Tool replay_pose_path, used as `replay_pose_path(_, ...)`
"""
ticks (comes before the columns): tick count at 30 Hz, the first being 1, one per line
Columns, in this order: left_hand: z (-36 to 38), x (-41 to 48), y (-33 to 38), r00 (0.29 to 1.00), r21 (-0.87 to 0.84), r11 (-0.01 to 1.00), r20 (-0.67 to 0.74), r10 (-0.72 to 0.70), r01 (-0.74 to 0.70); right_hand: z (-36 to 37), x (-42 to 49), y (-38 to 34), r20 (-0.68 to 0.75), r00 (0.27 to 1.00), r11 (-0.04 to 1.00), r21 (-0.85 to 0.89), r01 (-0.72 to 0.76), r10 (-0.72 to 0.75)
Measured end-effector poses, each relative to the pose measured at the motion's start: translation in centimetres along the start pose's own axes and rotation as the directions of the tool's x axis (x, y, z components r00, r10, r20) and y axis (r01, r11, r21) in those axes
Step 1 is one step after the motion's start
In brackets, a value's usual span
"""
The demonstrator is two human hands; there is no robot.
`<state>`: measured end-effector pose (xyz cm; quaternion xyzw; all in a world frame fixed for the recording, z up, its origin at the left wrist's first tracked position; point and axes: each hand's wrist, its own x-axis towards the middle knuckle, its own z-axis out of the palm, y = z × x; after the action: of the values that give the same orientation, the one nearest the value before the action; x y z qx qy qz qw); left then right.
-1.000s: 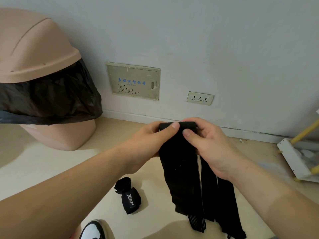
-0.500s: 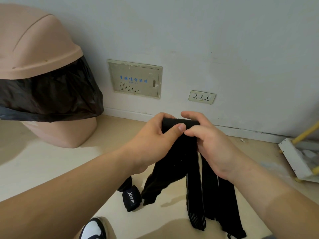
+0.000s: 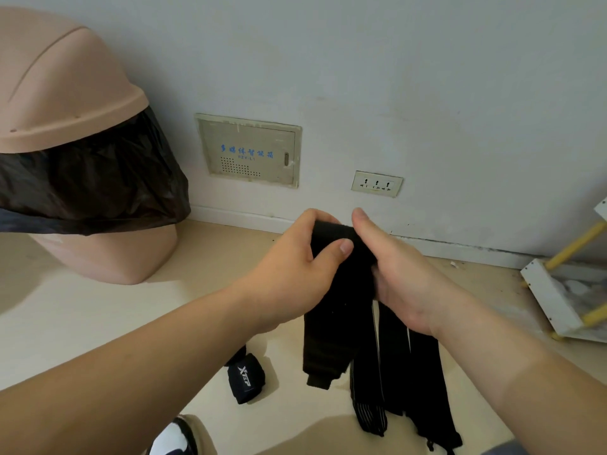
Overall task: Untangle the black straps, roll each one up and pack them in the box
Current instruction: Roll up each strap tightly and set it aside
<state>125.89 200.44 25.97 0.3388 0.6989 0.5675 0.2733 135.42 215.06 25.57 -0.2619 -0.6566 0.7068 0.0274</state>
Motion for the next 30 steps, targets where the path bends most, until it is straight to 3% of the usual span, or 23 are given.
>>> replay_pose_path(5,-1.1,0.0,0.3,0.994,0.045,0.993,0.022,0.104,-0.105,-0.8,-0.5,-0.4,0.062,0.996,0.995,-0.068,0.072,-0.067)
replay_pose_path(8,-1.6,0.0,0.1,0.998,0.055,0.996,0.006,0.066,-0.066,-0.3,-0.4,0.1,0.018,0.993,0.993,-0.027,0.115,-0.115)
replay_pose_path(10,-1.4,0.1,-0.3,0.997,0.047,0.999,-0.082,0.006,-0.002,0.0,-0.1,0.5,-0.038,0.99,0.991,0.001,0.135,-0.135)
replay_pose_path(13,-1.5,0.4,-1.0,0.973,0.237,0.967,-0.227,-0.04,0.095,0.2,0.6,0.6,-0.143,0.977,0.985,0.046,0.167,-0.159)
replay_pose_path(17,-1.1,0.5,-1.3,0.951,0.334,0.942,-0.304,0.064,0.043,0.6,0.9,0.7,-0.225,0.96,0.98,0.072,0.186,-0.165)
replay_pose_path(21,-0.4,0.7,-1.5,0.93,0.312,0.95,-0.348,0.12,-0.006,0.9,1.1,0.9,-0.277,0.951,0.976,0.124,0.178,-0.139)
replay_pose_path(24,-0.1,0.8,-1.5,0.939,0.248,0.969,-0.336,0.068,0.019,1.2,1.3,1.2,-0.327,0.937,0.975,0.13,0.178,-0.127)
replay_pose_path(30,1.9,0.0,-1.1,0.96,-0.142,0.986,-0.253,-0.123,0.089,2.5,1.4,1.9,-0.359,0.923,0.965,0.161,0.206,-0.137)
